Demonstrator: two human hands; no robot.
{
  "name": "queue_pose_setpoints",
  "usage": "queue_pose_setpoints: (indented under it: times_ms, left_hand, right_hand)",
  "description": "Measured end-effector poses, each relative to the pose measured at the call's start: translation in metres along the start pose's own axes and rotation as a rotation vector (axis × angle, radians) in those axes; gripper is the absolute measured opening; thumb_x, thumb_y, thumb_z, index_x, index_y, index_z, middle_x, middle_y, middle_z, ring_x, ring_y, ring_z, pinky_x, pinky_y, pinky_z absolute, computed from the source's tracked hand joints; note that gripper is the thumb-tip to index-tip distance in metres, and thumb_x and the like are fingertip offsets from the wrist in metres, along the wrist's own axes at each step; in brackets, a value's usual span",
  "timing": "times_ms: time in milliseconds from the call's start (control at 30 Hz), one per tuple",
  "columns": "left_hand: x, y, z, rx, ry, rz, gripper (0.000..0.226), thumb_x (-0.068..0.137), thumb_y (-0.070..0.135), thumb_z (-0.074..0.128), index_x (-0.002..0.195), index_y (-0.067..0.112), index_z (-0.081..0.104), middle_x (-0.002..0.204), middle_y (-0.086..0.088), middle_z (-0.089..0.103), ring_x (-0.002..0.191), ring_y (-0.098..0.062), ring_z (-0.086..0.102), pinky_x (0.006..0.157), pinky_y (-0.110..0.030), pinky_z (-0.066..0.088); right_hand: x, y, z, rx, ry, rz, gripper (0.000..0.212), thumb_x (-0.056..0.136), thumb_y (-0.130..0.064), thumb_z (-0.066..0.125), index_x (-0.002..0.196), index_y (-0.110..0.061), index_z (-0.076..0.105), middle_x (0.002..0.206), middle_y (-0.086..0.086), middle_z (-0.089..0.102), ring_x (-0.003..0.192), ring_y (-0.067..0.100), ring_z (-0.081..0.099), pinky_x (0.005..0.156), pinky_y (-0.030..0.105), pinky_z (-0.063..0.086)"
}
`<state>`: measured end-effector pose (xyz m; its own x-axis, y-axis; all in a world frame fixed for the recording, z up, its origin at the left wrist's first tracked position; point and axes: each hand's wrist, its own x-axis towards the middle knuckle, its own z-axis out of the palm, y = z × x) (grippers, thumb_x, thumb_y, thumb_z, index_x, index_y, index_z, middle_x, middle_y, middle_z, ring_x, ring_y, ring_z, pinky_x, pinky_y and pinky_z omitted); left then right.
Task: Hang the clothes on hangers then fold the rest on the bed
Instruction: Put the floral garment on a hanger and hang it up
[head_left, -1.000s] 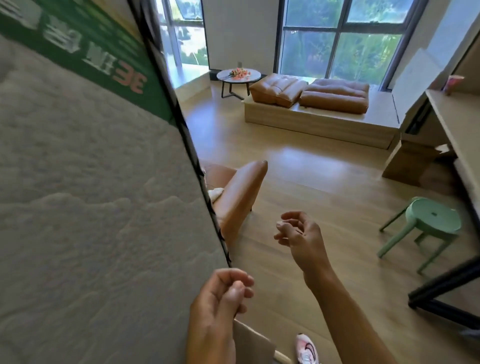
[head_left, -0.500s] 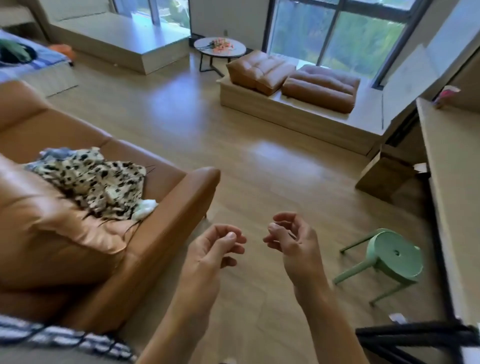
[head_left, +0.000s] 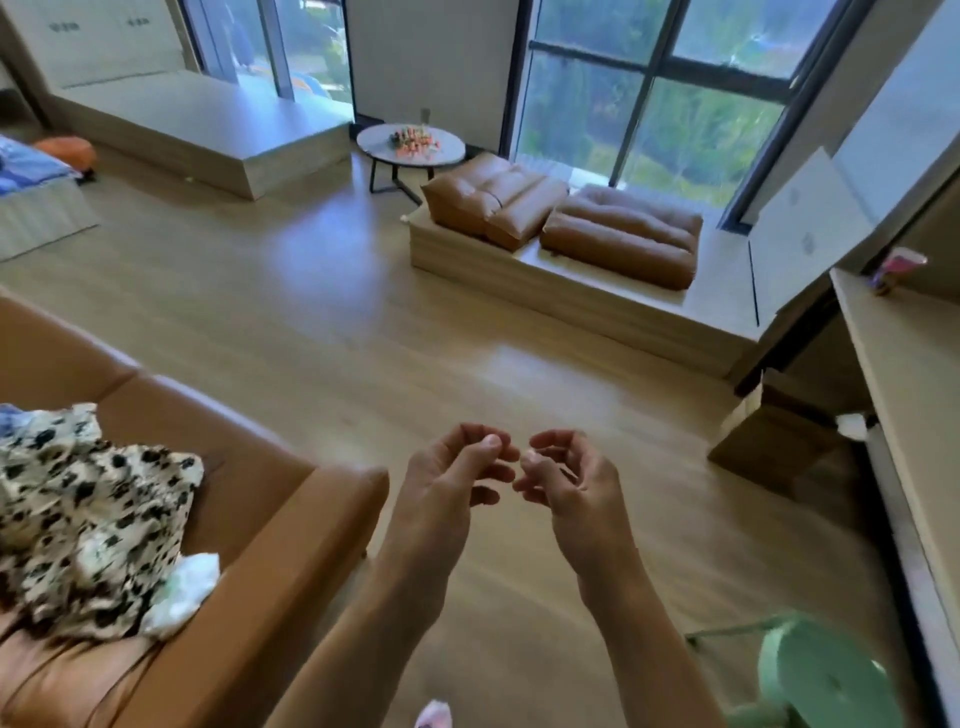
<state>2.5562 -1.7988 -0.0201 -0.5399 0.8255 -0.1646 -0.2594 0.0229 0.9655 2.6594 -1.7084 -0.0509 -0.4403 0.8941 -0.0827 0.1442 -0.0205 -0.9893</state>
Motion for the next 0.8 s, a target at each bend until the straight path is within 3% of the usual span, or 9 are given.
queue_pose_setpoints:
  times_ms: [167, 333, 667, 800]
  left_hand:
    - [0.119, 0.025, 0.014, 0.049, 0.004, 0.018, 0.018, 0.102, 0.018, 0.050, 0.099, 0.014, 0.067, 0.096, -0.006, 0.073, 0.093, -0.022, 0.069, 0.079, -0.033, 0.050]
    - [0.232, 0.020, 0.028, 0.056, 0.090, -0.011, 0.020, 0.102, 0.017, 0.050, 0.095, 0.014, 0.069, 0.091, -0.004, 0.075, 0.090, -0.022, 0.070, 0.080, -0.037, 0.049]
    - [0.433, 0.072, 0.027, -0.019, 0.385, 0.046, 0.020, 0.097, 0.028, 0.059, 0.095, 0.013, 0.070, 0.094, -0.008, 0.075, 0.093, -0.025, 0.069, 0.082, -0.037, 0.050]
    - [0.487, 0.087, -0.010, -0.049, 0.561, 0.070, 0.021, 0.102, 0.017, 0.049, 0.099, 0.008, 0.068, 0.095, -0.010, 0.074, 0.094, -0.029, 0.068, 0.085, -0.042, 0.050]
  right_hand:
    - [0.122, -0.010, 0.000, 0.017, 0.026, -0.011, 0.010, 0.097, -0.021, 0.064, 0.106, -0.017, 0.061, 0.099, 0.008, 0.067, 0.083, 0.018, 0.071, 0.079, 0.035, 0.060]
    - [0.250, -0.006, 0.005, 0.014, -0.032, -0.011, 0.009, 0.098, -0.021, 0.063, 0.106, -0.017, 0.061, 0.099, 0.007, 0.067, 0.083, 0.016, 0.071, 0.080, 0.035, 0.061]
    - [0.506, -0.061, 0.069, 0.033, -0.335, -0.049, 0.007, 0.096, -0.019, 0.064, 0.101, -0.015, 0.063, 0.094, 0.007, 0.068, 0.081, 0.020, 0.071, 0.077, 0.033, 0.060]
    - [0.563, -0.074, 0.127, 0.061, -0.459, -0.032, 0.006, 0.096, -0.017, 0.065, 0.101, -0.015, 0.063, 0.093, 0.007, 0.068, 0.079, 0.018, 0.070, 0.075, 0.030, 0.059]
